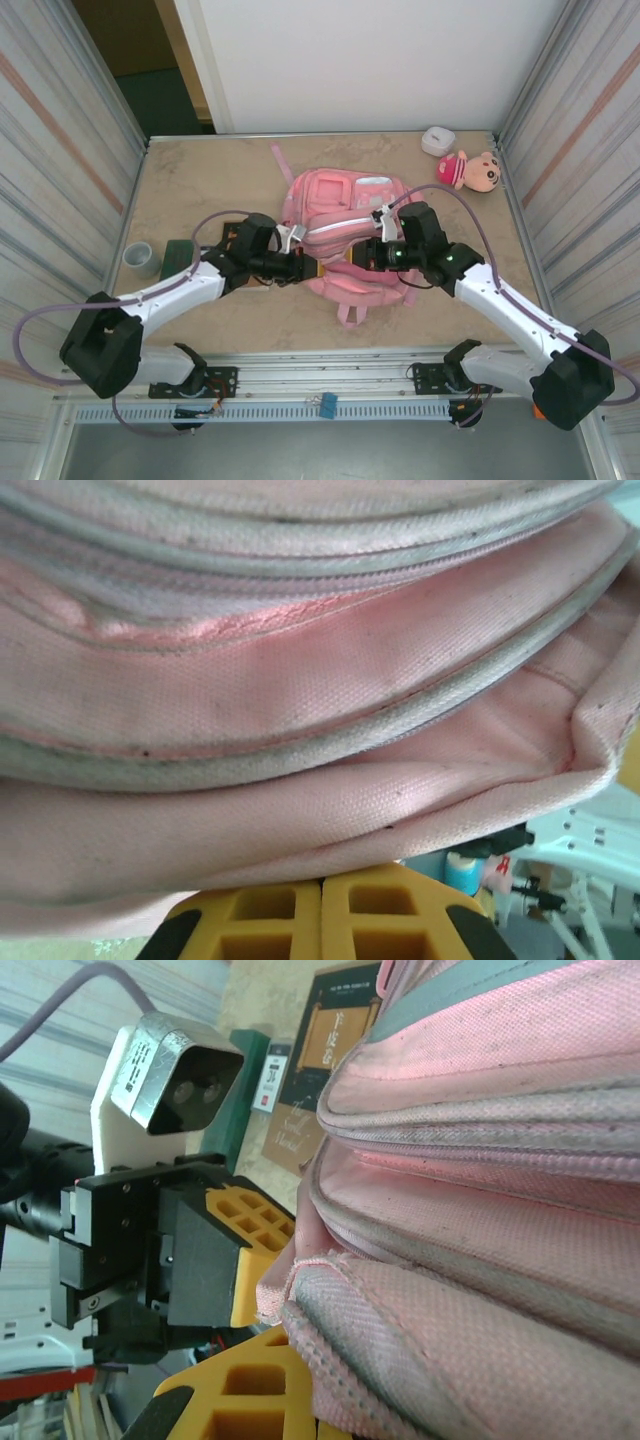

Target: Pack books, pencil case, and school supplies into a backpack

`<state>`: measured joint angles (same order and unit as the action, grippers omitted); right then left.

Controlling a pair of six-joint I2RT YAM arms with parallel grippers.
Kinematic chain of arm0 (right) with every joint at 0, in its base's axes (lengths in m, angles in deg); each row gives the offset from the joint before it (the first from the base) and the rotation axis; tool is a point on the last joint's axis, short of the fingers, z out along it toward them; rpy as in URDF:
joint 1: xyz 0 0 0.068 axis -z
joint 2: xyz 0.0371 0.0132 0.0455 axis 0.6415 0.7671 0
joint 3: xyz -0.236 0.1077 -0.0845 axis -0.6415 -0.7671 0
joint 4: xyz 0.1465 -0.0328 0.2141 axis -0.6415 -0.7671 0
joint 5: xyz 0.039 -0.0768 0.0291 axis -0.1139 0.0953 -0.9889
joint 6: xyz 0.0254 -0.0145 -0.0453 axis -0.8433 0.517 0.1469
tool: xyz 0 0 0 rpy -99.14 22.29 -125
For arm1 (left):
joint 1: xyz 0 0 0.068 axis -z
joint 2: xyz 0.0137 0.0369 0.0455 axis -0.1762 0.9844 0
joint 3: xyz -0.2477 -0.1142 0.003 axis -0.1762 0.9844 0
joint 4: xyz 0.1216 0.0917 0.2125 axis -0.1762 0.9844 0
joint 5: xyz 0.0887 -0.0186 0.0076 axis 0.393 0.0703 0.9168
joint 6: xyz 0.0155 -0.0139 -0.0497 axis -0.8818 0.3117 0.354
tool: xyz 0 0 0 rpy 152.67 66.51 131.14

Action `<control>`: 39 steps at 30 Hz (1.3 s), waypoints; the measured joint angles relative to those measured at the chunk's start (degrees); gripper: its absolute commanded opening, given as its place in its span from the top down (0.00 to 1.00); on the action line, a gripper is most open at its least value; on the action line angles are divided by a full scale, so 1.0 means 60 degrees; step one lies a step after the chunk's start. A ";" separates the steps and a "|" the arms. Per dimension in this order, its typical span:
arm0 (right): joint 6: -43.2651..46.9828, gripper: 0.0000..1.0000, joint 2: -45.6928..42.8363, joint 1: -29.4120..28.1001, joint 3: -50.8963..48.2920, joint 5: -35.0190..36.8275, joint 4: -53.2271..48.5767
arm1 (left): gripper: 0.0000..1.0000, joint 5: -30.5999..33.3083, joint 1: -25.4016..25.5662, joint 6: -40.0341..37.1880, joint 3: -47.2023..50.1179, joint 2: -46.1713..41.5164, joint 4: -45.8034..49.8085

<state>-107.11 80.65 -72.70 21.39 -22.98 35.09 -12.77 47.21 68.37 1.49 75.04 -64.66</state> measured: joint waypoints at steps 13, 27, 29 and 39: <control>0.0302 0.97 -0.0040 0.0222 0.0131 -0.0980 -0.0481 | 0.80 0.0637 0.0168 -0.3279 -0.1089 0.0288 0.2299; 0.0237 0.98 -0.0029 0.0000 0.0131 -0.0805 -0.0561 | 0.83 0.1417 0.0721 -0.2703 -0.0091 0.0142 0.0820; 0.0237 0.98 -0.0055 0.0182 0.0131 -0.0933 -0.0572 | 0.92 0.1650 0.0729 -0.2871 -0.0091 0.0051 0.1009; 0.0178 0.68 -0.0204 0.0987 0.0663 -0.1432 -0.1279 | 1.00 0.2794 0.0692 -0.3406 0.0291 -0.0586 0.0987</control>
<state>-106.04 79.42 -66.78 25.37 -31.57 27.42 4.00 51.36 47.94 3.24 71.52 -58.74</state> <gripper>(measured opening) 0.144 0.042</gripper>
